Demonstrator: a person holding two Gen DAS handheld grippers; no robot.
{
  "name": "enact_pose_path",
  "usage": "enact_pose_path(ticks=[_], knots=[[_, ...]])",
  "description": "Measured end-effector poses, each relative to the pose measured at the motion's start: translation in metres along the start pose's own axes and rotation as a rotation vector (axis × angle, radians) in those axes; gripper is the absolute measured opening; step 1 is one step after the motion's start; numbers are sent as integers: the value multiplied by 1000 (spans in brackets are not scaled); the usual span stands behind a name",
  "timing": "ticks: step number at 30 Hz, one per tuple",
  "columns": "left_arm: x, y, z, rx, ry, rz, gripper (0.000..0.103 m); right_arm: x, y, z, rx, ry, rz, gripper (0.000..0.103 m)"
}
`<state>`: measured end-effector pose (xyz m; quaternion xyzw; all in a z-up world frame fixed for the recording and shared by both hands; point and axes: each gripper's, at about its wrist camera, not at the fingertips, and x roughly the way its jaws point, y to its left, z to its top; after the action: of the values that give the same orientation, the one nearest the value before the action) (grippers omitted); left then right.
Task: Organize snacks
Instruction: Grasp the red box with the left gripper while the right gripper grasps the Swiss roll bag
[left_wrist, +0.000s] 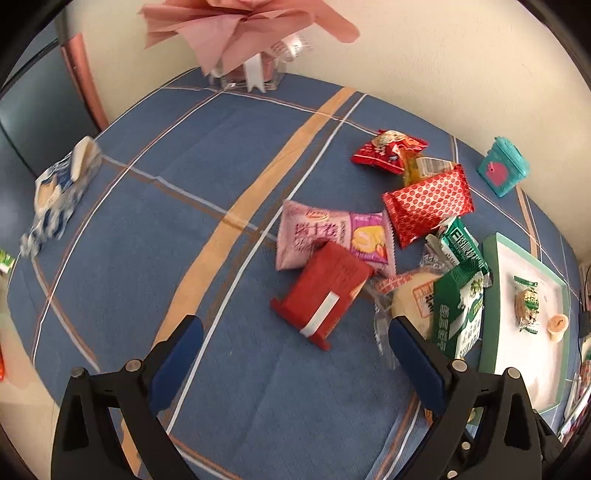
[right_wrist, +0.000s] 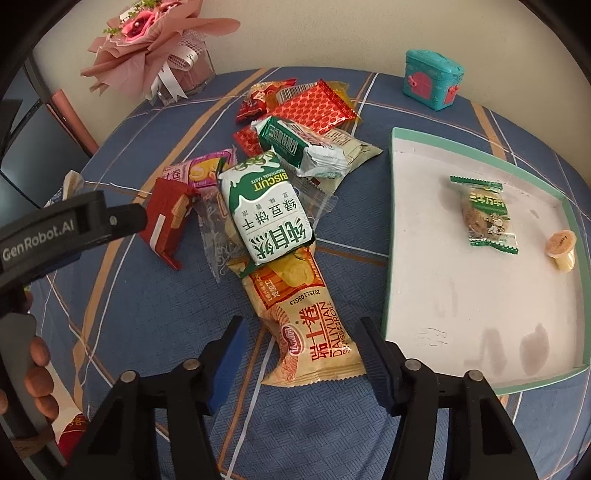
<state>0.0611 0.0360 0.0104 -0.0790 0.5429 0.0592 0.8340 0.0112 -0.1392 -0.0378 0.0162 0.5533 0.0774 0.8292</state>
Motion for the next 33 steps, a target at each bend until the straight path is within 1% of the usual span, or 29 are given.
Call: enact_pose_path(ticks=[3, 5, 6, 7, 9, 12, 14, 16, 18, 19, 20, 25, 29, 33], knots=[[7, -6, 5, 28, -3, -2, 99, 6, -1, 2, 0, 21, -3, 63], [15, -12, 9, 71, -2, 13, 92, 12, -1, 4, -4, 34, -7, 60], [18, -14, 10, 82, 1, 15, 85, 14, -2, 5, -6, 40, -10, 60], [23, -16, 11, 97, 8, 16, 81, 16, -2, 6, -7, 45, -7, 60], [29, -18, 12, 109, 15, 9, 79, 20, -3, 6, -9, 54, -6, 60], [36, -23, 13, 133, 13, 13, 72, 23, -2, 7, -19, 61, -11, 59], [39, -25, 14, 142, 12, 17, 67, 26, 0, 7, -24, 66, -10, 56], [42, -26, 15, 144, 15, 20, 59, 29, 1, 7, -28, 72, -10, 54], [45, -27, 15, 147, 18, 25, 53, 32, 7, 5, -35, 78, -12, 51], [48, -27, 14, 146, 26, 23, 50, 34, 8, 4, -35, 82, -13, 47], [49, -27, 14, 147, 29, 29, 49, 35, 8, 3, -35, 85, -14, 44], [49, -23, 12, 136, 37, 39, 45, 37, 7, 0, -21, 92, 0, 40], [45, -18, 9, 126, 53, 46, 43, 37, 7, -3, -14, 112, 12, 39], [39, -11, 8, 98, 62, 33, 40, 36, 7, -3, 6, 134, 41, 38]])
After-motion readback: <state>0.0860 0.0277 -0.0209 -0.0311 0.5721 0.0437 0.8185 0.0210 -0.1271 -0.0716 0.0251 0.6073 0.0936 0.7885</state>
